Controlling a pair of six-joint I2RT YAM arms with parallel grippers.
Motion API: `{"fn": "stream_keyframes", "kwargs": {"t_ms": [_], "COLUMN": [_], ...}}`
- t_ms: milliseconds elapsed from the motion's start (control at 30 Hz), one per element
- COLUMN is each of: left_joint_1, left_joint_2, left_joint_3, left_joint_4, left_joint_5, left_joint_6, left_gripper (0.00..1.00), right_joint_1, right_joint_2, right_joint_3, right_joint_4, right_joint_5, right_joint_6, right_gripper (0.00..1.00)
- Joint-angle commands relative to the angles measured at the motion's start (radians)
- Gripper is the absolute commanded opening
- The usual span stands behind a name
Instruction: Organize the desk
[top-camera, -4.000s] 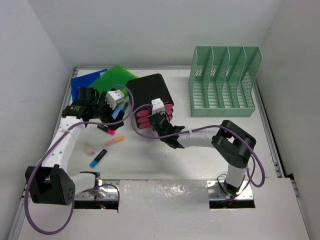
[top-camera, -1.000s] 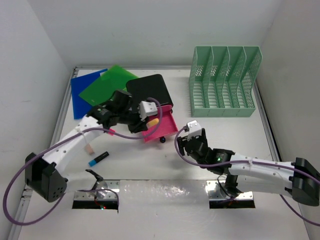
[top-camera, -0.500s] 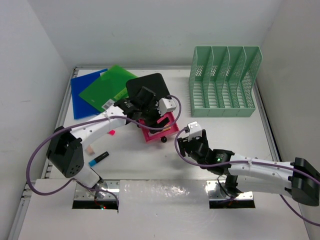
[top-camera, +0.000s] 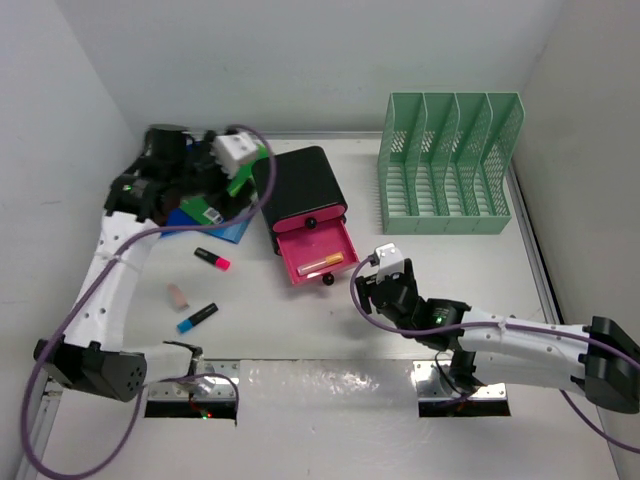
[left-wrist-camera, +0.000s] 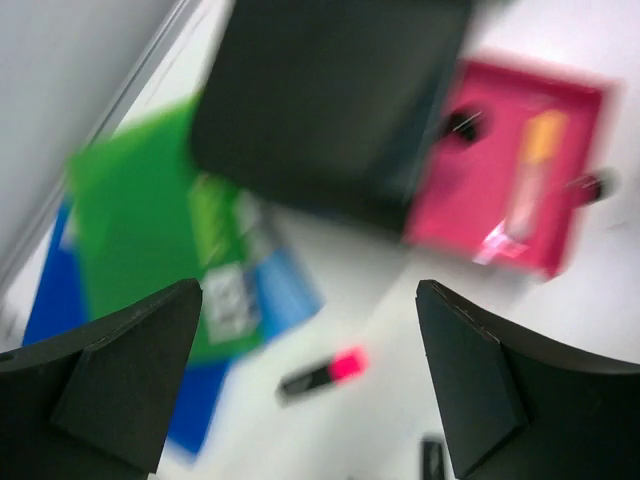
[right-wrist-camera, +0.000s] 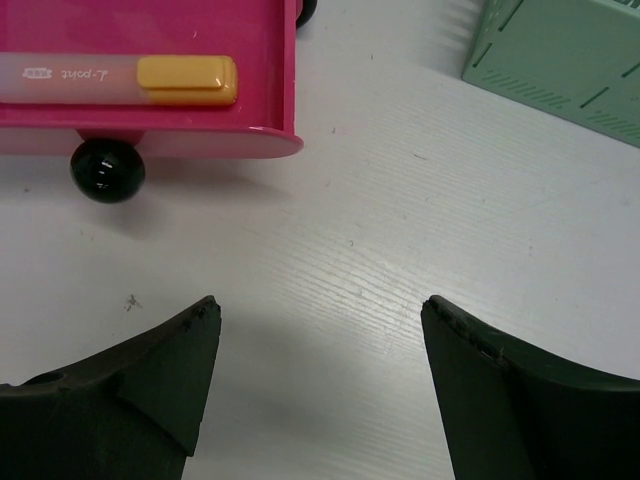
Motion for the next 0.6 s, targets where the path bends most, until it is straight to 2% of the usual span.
{"fn": "stream_keyframes", "kwargs": {"t_ms": [0,33,100,133,333,500,533,567], "left_joint_1": [0.211,0.322,0.462,0.486,0.498,0.466,0.454,0.440], "left_joint_2": [0.003,0.024,0.088,0.113,0.250,0.245,0.239,0.232], "left_joint_3": [-0.022,-0.044,-0.056,-0.073,-0.212,-0.390,-0.465,-0.502], "left_joint_4": [-0.143,-0.149,-0.152,-0.141,-0.025,0.193,0.239,0.333], "left_joint_5": [0.068,0.081,0.099,0.085,-0.068,-0.180,-0.200,-0.230], "left_joint_6": [0.159,0.210,0.258,0.285,0.394,0.518,0.528,0.537], "left_gripper": [0.88,0.90,0.90,0.90,0.94,0.95,0.95,0.95], "right_joint_1": [-0.006,-0.006,-0.006,-0.006,-0.006,-0.006,-0.006,-0.006], "right_joint_2": [-0.014,-0.012,-0.004,-0.003,0.019,0.026,0.028,0.031], "right_joint_3": [-0.006,-0.006,-0.006,-0.006,0.000,0.002,0.002,0.004], "right_joint_4": [0.029,0.035,0.044,0.046,0.049,0.053,0.054,0.055], "right_joint_5": [-0.017,-0.018,-0.027,-0.029,-0.034,-0.037,-0.037,-0.035], "right_joint_6": [-0.024,-0.028,-0.037,-0.041,-0.051,-0.050,-0.053,-0.053], "right_gripper": [0.79,0.79,0.80,0.79,0.80,0.80,0.80,0.80]}}
